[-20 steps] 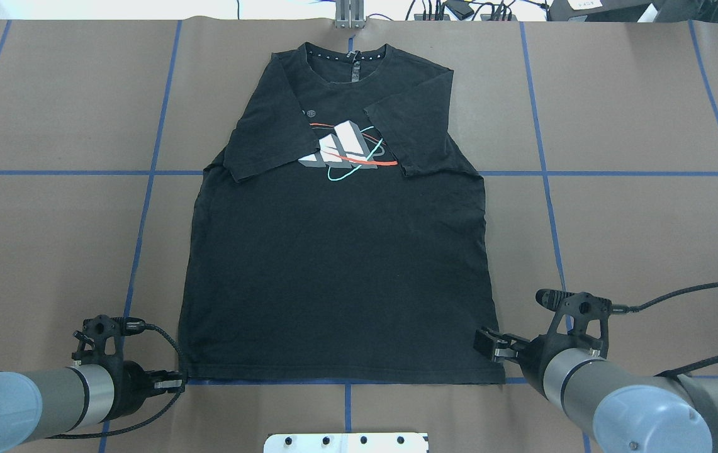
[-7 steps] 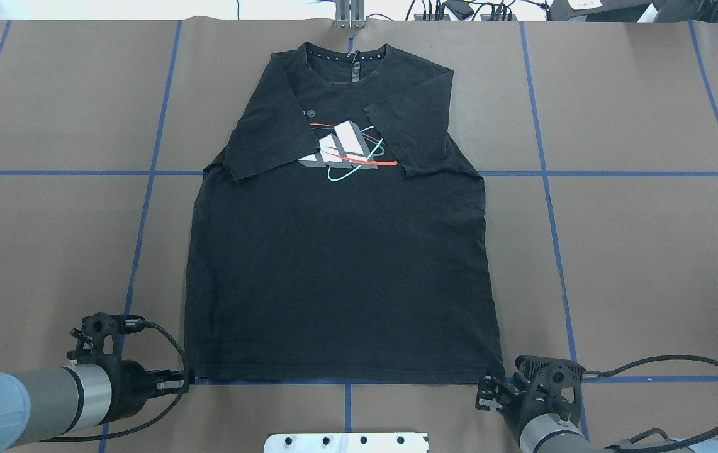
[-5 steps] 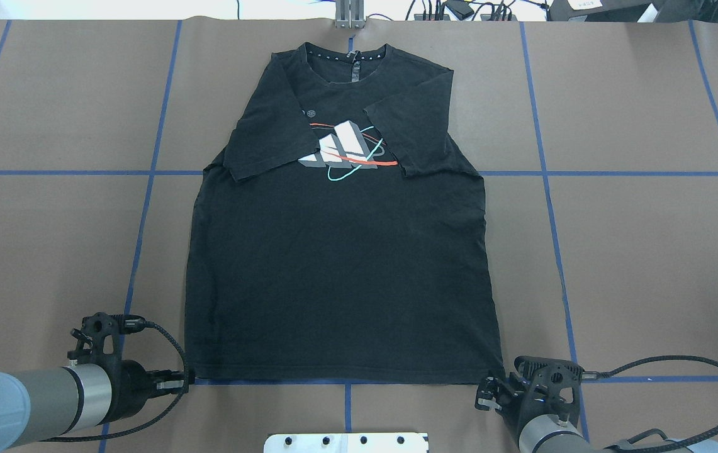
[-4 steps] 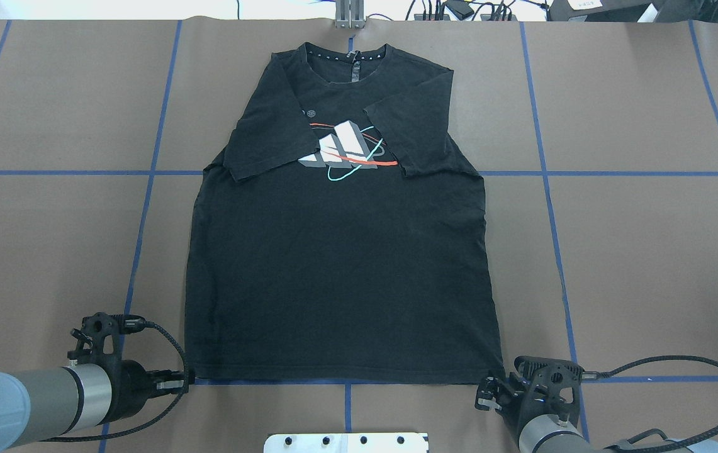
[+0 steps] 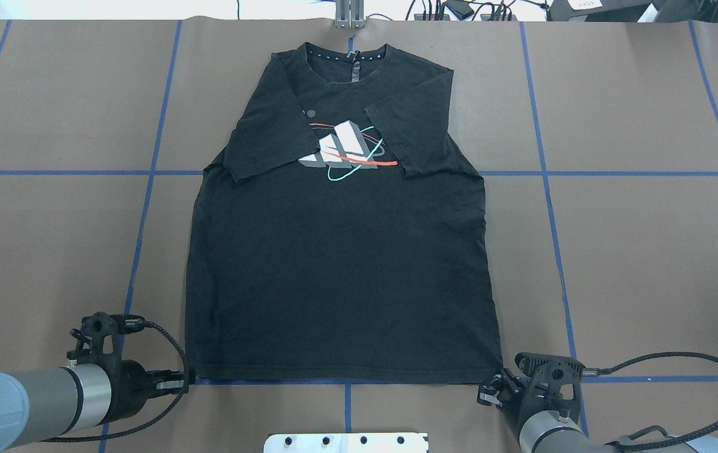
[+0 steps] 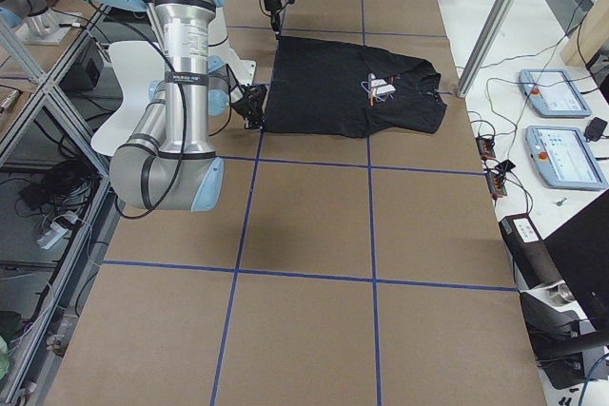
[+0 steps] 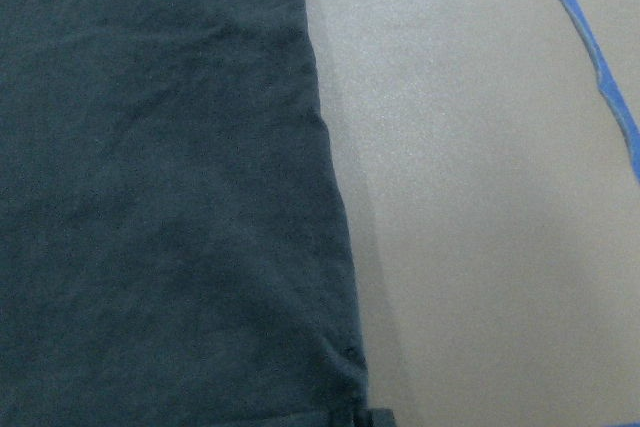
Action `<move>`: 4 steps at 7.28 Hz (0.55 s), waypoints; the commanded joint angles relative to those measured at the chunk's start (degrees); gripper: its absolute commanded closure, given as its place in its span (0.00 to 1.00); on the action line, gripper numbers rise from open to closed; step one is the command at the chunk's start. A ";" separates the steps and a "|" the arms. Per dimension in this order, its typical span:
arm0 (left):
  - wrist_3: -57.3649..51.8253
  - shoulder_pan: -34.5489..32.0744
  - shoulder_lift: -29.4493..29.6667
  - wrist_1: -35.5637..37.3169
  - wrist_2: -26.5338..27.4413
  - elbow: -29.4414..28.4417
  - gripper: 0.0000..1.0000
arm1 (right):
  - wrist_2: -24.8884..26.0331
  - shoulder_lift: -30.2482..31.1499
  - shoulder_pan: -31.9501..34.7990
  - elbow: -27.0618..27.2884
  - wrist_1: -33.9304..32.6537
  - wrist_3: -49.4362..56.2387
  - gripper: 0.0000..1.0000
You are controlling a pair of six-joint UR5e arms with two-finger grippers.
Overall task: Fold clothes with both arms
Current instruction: 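Lift the hem with both grippers and fold it toward the collar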
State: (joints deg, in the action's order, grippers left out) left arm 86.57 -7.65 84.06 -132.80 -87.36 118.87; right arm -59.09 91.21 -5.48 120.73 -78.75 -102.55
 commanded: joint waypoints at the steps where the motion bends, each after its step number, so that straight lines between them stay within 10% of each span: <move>1: 0.00 0.00 -0.04 0.00 0.00 0.22 1.00 | -0.06 -0.07 0.64 0.46 0.00 0.07 1.00; 4: 0.00 -0.17 -0.74 0.00 -0.53 4.59 1.00 | -2.16 0.71 2.75 6.06 -0.35 0.24 1.00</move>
State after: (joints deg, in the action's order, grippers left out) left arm 86.57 -7.70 83.73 -132.80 -87.67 121.09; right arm -60.13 91.35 -3.81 123.78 -78.86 -102.39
